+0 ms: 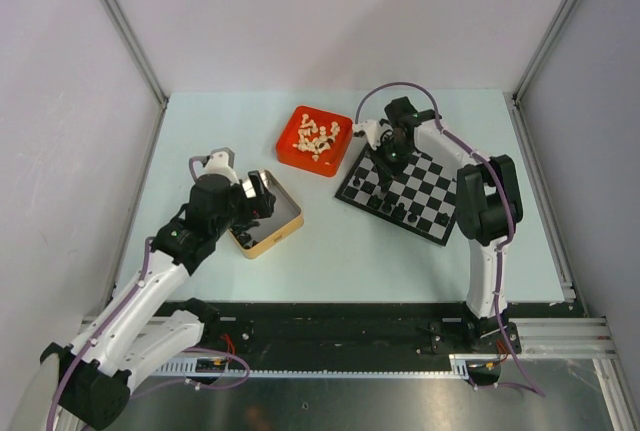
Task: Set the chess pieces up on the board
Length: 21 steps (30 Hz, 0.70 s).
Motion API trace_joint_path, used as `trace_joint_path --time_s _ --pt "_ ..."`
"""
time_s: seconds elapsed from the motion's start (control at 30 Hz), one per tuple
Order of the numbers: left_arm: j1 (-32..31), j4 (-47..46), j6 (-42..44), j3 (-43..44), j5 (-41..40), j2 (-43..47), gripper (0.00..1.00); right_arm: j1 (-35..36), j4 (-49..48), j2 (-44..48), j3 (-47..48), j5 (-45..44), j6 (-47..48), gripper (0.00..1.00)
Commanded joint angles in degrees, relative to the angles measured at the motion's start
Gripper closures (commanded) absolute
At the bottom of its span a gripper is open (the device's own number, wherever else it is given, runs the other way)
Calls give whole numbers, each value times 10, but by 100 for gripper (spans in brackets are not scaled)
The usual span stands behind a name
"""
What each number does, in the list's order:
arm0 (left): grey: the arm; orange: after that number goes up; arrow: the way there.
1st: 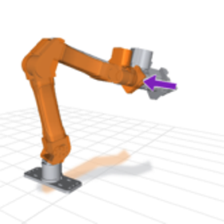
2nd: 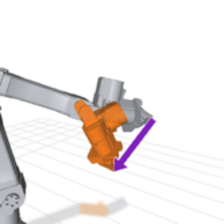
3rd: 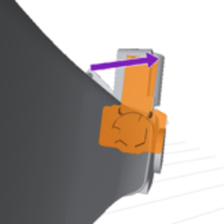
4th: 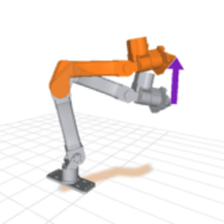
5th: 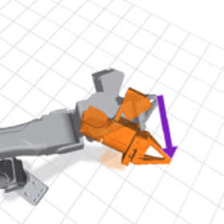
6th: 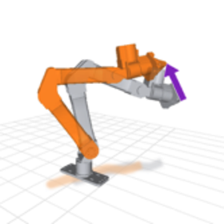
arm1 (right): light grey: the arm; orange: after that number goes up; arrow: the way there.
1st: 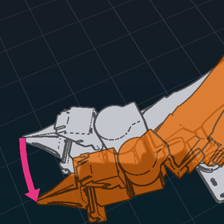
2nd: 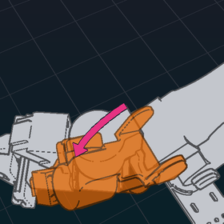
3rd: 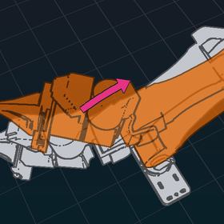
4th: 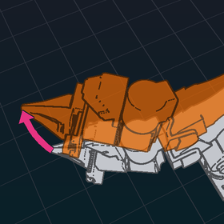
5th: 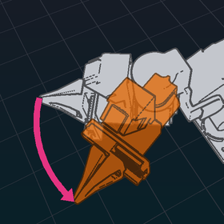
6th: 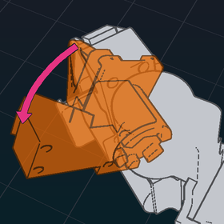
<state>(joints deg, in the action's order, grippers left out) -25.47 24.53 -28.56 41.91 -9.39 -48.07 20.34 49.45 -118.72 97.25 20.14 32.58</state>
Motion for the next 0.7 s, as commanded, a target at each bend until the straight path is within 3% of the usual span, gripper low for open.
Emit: trace_joint_path --time_s 0.0,0.67 --pt "7 -15 -11 -2 -5 12 0 9 13 5 22 1 -1 87" --pt "12 -14 -15 -12 -1 27 0 31 11 18 4 -24 -5 88"
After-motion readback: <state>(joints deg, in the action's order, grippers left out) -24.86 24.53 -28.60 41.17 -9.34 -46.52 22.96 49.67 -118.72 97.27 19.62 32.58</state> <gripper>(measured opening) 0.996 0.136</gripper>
